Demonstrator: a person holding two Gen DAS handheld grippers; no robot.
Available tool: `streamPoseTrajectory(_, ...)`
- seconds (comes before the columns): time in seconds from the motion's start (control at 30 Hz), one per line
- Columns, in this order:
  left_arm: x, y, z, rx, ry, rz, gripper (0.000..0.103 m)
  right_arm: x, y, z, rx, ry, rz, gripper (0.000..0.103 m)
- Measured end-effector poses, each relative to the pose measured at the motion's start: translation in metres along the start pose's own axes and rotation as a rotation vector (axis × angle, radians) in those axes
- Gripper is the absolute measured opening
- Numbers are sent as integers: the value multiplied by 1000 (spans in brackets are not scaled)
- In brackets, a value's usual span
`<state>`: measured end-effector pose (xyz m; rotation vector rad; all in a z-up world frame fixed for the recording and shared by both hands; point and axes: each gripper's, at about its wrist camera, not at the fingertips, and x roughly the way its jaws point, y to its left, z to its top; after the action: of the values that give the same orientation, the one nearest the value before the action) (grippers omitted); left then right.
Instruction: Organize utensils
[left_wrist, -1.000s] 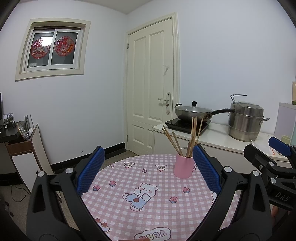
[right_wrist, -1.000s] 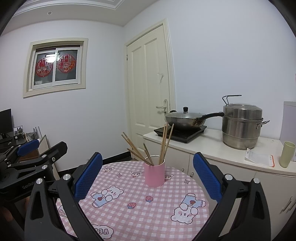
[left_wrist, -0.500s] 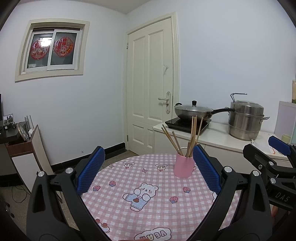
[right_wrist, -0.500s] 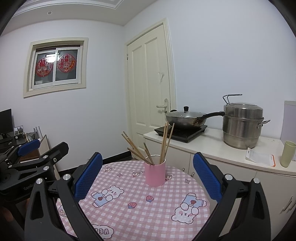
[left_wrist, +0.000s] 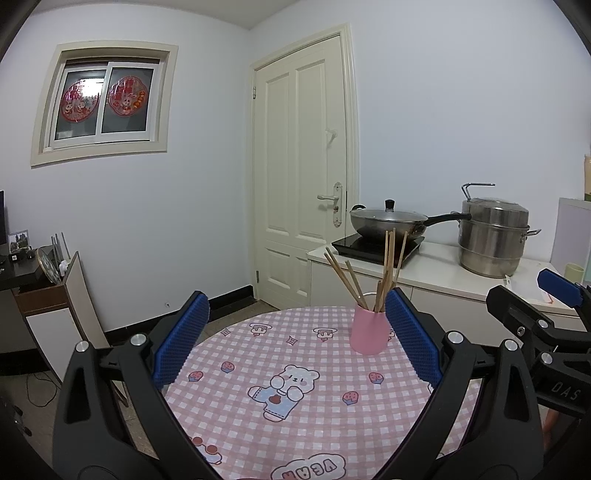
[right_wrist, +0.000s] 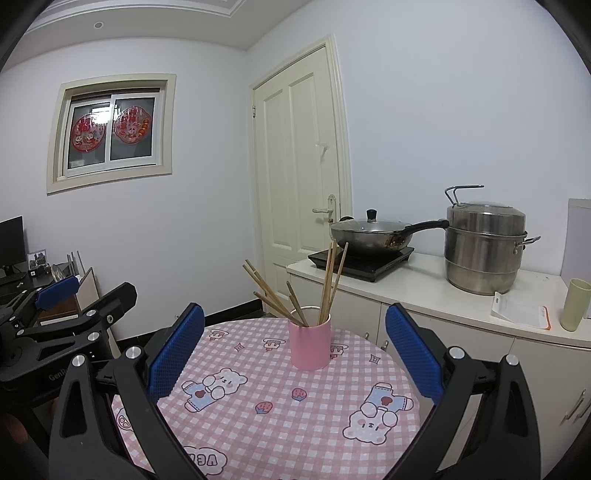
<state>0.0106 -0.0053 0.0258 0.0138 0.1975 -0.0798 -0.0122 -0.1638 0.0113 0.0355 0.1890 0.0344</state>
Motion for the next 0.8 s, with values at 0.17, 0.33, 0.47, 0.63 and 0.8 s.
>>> streamPoseTrajectory(0.17, 0, 1, 0, -2, 2, 0, 94, 0, -1, 0, 0, 0, 0, 95)
streamPoseTrajectory(0.33, 1, 1, -1, -1, 2, 0, 94, 0, 0, 0, 0, 1, 0, 95)
streamPoseTrajectory(0.47, 1, 1, -1, -1, 3, 0, 94, 0, -1, -1, 0, 1, 0, 95)
streamPoseTrajectory(0.63, 0, 0, -1, 5, 5, 2, 94, 1, -1, -3, 2, 4, 0, 95)
streamPoseTrajectory(0.8, 0, -1, -1, 6, 5, 2, 94, 0, -1, -4, 2, 5, 1, 95)
